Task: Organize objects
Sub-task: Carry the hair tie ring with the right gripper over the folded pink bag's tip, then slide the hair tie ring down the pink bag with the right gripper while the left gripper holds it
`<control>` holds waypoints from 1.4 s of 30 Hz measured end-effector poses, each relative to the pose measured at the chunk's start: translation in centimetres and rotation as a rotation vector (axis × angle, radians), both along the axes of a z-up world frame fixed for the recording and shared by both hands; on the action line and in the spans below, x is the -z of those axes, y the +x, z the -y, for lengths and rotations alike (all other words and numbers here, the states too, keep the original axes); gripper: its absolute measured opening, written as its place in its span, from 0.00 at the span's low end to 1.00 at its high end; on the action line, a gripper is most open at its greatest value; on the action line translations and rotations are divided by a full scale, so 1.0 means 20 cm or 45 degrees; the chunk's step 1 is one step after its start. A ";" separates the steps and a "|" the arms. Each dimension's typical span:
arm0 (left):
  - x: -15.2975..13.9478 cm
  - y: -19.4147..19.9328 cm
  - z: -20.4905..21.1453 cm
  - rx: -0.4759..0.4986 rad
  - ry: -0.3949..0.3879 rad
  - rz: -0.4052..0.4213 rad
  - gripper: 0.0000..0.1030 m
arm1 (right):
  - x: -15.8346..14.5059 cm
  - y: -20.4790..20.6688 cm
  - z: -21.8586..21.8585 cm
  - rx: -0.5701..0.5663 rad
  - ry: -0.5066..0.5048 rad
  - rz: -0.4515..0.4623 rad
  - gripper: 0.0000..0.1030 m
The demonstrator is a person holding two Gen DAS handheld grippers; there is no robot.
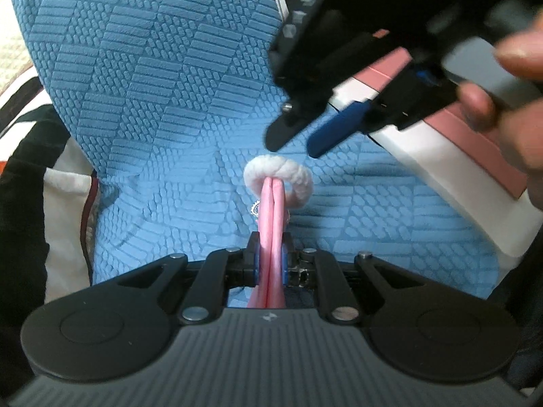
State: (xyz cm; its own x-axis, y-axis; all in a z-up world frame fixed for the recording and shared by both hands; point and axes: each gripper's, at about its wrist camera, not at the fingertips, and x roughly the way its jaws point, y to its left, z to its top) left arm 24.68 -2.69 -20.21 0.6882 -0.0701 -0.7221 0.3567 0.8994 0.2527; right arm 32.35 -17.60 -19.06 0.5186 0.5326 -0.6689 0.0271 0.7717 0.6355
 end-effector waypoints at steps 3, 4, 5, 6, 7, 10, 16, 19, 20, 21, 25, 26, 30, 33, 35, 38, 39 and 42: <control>0.01 -0.01 0.01 0.021 0.048 0.012 0.13 | 0.04 0.03 -0.03 -0.033 0.000 -0.037 0.25; 0.02 -0.01 0.02 0.029 0.064 0.013 0.13 | 0.06 0.04 -0.04 -0.043 0.001 -0.063 0.24; 0.03 -0.01 0.02 0.034 0.075 0.014 0.13 | 0.08 0.04 -0.05 -0.050 0.010 -0.097 0.23; 0.03 0.00 0.03 0.037 0.085 0.008 0.13 | 0.11 0.04 -0.05 -0.057 0.025 -0.127 0.20; 0.04 0.00 0.03 0.041 0.087 0.001 0.13 | 0.12 0.04 -0.05 -0.060 0.043 -0.152 0.19; 0.06 0.01 0.04 0.053 0.110 0.003 0.13 | 0.13 0.03 -0.02 -0.046 0.084 -0.192 0.18; 0.11 0.04 0.08 0.043 0.131 0.004 0.16 | 0.12 0.00 0.01 -0.044 0.110 -0.196 0.17; 0.11 0.03 0.10 0.070 0.157 0.045 0.14 | 0.11 -0.01 0.03 -0.026 0.137 -0.183 0.17; 0.10 0.02 0.10 0.083 0.177 0.063 0.13 | 0.11 -0.01 0.04 -0.017 0.148 -0.186 0.17; 0.10 0.00 0.11 0.099 0.203 0.089 0.13 | 0.10 0.00 0.05 -0.010 0.159 -0.194 0.17; 0.08 -0.06 0.15 0.150 0.290 0.198 0.12 | 0.02 0.01 0.05 -0.037 0.119 -0.168 0.18; 0.07 -0.07 0.16 0.162 0.298 0.216 0.12 | 0.01 0.01 0.06 -0.039 0.114 -0.168 0.18; 0.06 -0.12 0.19 0.213 0.348 0.291 0.11 | 0.00 0.03 0.07 -0.040 0.105 -0.176 0.18; 0.05 -0.14 0.21 0.246 0.368 0.320 0.11 | 0.01 0.04 0.09 -0.031 0.112 -0.192 0.17; 0.05 -0.13 0.22 0.255 0.373 0.332 0.11 | 0.02 0.05 0.10 -0.030 0.119 -0.196 0.17; 0.06 -0.14 0.22 0.259 0.377 0.349 0.11 | 0.03 0.07 0.10 -0.029 0.136 -0.208 0.17; 0.06 -0.14 0.22 0.259 0.381 0.352 0.11 | 0.04 0.07 0.10 -0.028 0.143 -0.213 0.17; 0.06 -0.14 0.22 0.264 0.381 0.356 0.10 | 0.05 0.09 0.10 -0.026 0.152 -0.226 0.17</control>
State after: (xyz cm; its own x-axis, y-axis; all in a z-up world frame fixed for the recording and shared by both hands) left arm 21.90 -7.01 -21.42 0.8532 -0.0433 -0.5199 0.4023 0.6889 0.6029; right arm 34.10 -19.56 -20.16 0.3867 0.6228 -0.6802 0.1318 0.6926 0.7091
